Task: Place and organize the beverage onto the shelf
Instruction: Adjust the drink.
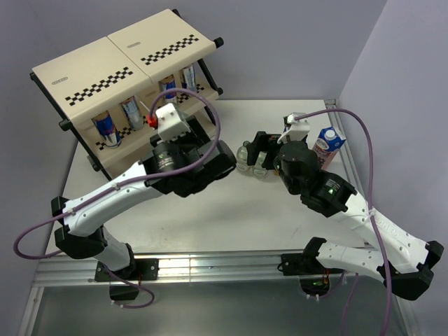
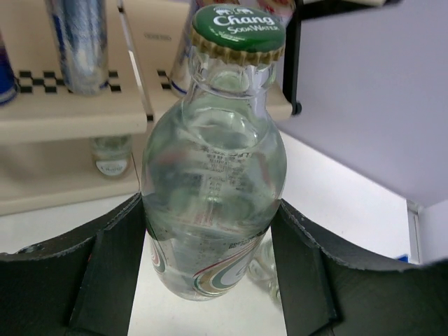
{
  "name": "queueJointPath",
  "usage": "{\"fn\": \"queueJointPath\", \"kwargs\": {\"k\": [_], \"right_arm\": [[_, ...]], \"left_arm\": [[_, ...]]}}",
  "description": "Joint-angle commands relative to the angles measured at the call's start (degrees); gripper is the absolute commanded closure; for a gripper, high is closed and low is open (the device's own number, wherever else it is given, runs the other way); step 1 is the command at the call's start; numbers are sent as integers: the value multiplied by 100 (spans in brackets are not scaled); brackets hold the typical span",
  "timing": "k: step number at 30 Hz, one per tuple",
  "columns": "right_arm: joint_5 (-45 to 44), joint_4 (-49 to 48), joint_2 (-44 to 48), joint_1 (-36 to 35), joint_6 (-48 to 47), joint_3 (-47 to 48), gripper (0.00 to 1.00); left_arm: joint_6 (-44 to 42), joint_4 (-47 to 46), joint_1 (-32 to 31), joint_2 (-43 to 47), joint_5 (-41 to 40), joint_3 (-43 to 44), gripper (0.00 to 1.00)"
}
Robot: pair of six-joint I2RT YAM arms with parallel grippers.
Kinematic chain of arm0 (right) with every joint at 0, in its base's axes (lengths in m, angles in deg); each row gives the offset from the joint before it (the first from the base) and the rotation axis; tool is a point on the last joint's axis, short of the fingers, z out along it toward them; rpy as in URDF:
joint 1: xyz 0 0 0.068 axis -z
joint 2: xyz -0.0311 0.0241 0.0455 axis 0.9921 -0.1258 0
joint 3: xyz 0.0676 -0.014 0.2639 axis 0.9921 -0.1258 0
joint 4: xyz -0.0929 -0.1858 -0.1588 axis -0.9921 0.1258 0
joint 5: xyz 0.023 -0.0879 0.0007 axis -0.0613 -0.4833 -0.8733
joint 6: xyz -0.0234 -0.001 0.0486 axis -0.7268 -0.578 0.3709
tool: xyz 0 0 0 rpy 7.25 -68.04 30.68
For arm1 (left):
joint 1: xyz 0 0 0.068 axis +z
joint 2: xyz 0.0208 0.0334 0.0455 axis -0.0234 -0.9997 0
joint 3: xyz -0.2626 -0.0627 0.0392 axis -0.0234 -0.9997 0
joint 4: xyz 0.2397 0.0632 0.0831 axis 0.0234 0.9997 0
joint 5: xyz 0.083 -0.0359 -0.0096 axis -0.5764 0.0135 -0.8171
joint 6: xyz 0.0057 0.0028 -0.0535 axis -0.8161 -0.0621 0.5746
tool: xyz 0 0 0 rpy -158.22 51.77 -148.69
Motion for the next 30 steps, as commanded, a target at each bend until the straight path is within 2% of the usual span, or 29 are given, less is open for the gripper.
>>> {"fn": "queueJointPath", "kwargs": {"k": [1,5,6,9,10,14,16,17,18,28,30], "right_arm": [[-155,-38,97,28,-32,299,0],[-93,-29,133,19,12,351,0],[-84,-20,142,28,20,360,0],[-67,-3,177,19,47,378,0],[-67,15,212,28,56,378,0],[-110,58,300,28,126,307,0],[-146,68,361,28,135,273,0],[-163,68,387,28,161,255,0],[-155,59,414,19,170,237,0],[-102,33,642,28,275,35,0],[-93,15,669,28,302,9,0]], "left_arm": [[-477,106,228,171,-1823,697,99],[137,35,254,443,-1823,427,99],[852,88,254,522,-1823,295,99],[2268,106,394,979,-1840,-513,99],[2475,89,447,1163,-1840,-811,99],[3108,79,711,1323,-1849,-1042,99],[2401,-533,737,1201,-1840,-990,99],[2328,-509,764,1104,-1840,-894,99],[2815,74,764,981,-1840,-745,99],[2451,97,904,541,-1832,-216,99],[2075,-752,914,872,-1823,-618,99]]}}
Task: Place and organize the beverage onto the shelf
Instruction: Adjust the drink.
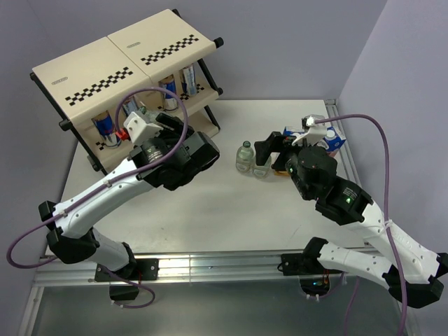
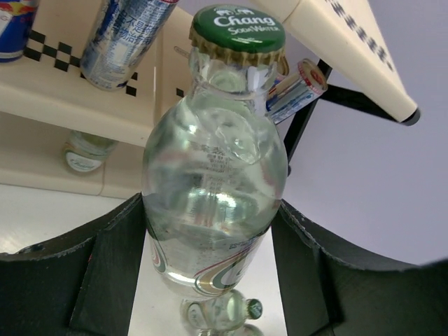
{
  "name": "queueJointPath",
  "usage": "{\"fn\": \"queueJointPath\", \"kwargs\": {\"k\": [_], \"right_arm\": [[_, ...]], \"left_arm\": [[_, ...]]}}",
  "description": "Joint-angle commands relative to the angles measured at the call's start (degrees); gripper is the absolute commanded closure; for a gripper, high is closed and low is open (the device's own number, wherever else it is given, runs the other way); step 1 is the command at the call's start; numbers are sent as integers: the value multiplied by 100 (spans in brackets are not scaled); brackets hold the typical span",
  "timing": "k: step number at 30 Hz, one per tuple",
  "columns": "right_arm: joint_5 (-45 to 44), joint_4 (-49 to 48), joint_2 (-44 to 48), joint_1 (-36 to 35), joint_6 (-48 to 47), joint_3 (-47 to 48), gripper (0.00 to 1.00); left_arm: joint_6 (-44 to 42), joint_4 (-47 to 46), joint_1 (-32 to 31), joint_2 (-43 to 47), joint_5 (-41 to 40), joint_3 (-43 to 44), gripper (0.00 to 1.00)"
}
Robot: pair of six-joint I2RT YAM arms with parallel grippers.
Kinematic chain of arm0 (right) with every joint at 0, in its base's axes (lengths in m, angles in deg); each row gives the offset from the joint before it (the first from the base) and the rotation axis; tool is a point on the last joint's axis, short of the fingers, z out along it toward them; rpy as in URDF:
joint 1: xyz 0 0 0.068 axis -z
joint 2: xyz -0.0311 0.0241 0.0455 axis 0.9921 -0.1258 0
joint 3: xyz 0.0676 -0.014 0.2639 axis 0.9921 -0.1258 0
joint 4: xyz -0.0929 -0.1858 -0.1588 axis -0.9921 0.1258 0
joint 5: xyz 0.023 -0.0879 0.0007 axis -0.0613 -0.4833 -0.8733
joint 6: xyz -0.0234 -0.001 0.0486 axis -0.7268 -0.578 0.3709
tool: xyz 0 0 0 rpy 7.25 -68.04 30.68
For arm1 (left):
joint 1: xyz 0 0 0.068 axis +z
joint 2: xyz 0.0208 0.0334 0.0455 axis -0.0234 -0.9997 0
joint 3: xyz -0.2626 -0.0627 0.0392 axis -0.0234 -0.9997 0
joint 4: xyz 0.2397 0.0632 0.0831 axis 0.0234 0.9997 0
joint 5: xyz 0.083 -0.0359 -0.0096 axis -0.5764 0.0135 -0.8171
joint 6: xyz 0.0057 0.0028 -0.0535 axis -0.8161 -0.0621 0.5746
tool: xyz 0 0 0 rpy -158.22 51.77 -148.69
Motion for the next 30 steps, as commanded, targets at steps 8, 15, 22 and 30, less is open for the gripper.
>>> {"fn": "queueJointPath", "kwargs": {"k": [8,15,22,30], "right_arm": [[-109,-90,114,28,142,-106,0],[-187,41,175,28,134,26,0],[67,7,614,28,46,167,0],[243,-108,773,28,-7,167,0]], "left_arm": [[-462,-791,-119,-265,-1798,74,99],[-300,34,-93,-1252,-1790,1203,99],[-1556,-907,661,-1340,-1781,1606,99],[-2494,-1660,1278,-1937,-1781,2817,99]]}}
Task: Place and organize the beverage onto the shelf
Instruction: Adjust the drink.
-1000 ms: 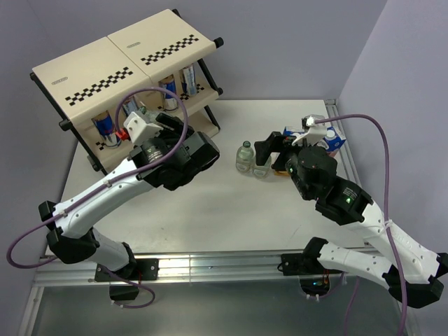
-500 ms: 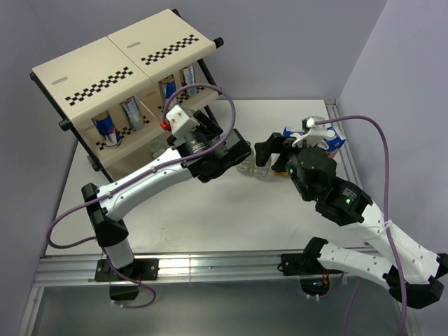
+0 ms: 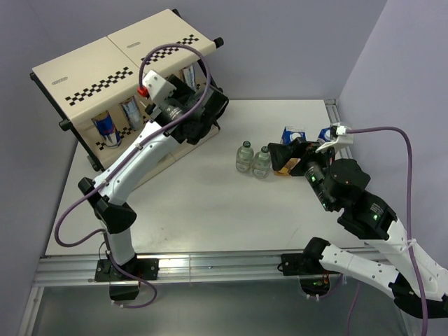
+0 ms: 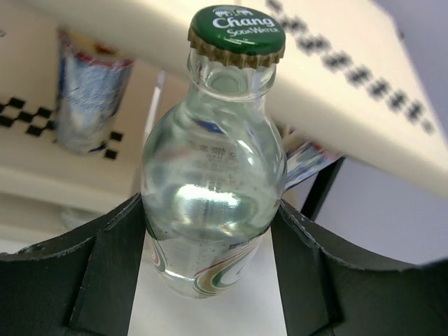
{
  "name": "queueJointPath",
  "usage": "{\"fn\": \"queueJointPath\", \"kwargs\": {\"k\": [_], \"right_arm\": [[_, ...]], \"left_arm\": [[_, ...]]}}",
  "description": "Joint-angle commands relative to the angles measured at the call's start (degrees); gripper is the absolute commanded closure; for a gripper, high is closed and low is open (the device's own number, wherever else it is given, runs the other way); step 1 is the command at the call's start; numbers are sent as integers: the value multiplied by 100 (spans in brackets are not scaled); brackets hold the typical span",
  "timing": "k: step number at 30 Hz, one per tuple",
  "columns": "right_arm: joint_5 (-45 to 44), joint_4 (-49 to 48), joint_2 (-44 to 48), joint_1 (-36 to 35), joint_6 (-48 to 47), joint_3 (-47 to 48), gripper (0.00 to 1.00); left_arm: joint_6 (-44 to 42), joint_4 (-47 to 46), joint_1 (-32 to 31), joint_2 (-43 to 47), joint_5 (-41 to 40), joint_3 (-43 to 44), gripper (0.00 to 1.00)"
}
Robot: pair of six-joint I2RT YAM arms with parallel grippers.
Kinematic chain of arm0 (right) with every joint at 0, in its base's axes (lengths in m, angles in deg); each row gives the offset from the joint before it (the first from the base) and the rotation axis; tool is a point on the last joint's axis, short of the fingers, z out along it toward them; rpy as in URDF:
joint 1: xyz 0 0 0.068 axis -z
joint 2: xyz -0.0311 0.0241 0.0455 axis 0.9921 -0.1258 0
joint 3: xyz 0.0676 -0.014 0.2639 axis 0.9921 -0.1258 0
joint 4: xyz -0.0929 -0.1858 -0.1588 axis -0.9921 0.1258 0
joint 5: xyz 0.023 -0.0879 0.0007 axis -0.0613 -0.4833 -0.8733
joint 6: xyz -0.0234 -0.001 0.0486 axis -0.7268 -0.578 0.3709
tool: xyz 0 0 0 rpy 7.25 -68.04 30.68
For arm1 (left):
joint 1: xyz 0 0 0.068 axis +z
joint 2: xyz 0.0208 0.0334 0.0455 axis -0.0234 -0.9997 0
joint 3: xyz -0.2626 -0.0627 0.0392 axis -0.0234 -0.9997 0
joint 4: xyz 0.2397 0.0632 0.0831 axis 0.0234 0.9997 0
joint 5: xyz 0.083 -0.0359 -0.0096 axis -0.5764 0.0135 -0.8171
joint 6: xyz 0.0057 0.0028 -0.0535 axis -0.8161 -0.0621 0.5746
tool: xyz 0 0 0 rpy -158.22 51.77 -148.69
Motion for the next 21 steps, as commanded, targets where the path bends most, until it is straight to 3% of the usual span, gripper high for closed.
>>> {"fn": "queueJointPath", "kwargs": {"k": [1,4,5,6,7,8,9,11,13,17,21], "right_arm": [[59,-224,-66,28,-73,237,0],[103,-206,-145,28,-38,307,0],[112,-206,-163,28,-46,316,0],[121,-197,-172,28,-46,342,0],[104,-145,-180,28,-55,377,0],[60,-110,-189,28,-64,395,0],[7,-57,-181,28,-72,439,0],[-159,-22,-102,28,-81,413,0],[-204,-91,-58,28,-99,369,0],[-187,-57,-84,28,-99,421,0],[-169,13,-110,19,-169,431,0]], "left_arm": [[-981,-1231,150,-195,-1790,1015,99],[-1561,-2151,501,-232,-1449,1431,99],[-2990,-2982,616,178,-507,647,99],[-4222,-6262,774,530,346,-179,99],[-6192,-7852,1115,951,1660,-1161,100],[-6639,-9139,1179,1643,2613,-2711,100],[-7035,-10570,901,1823,2613,-3144,100],[-7974,-10743,496,1669,2360,-2915,100],[-7708,-9573,258,1544,2506,-2474,100],[-8259,-10408,-41,1790,2860,-3226,100],[-8111,-9768,-252,1834,2957,-3071,100]]}}
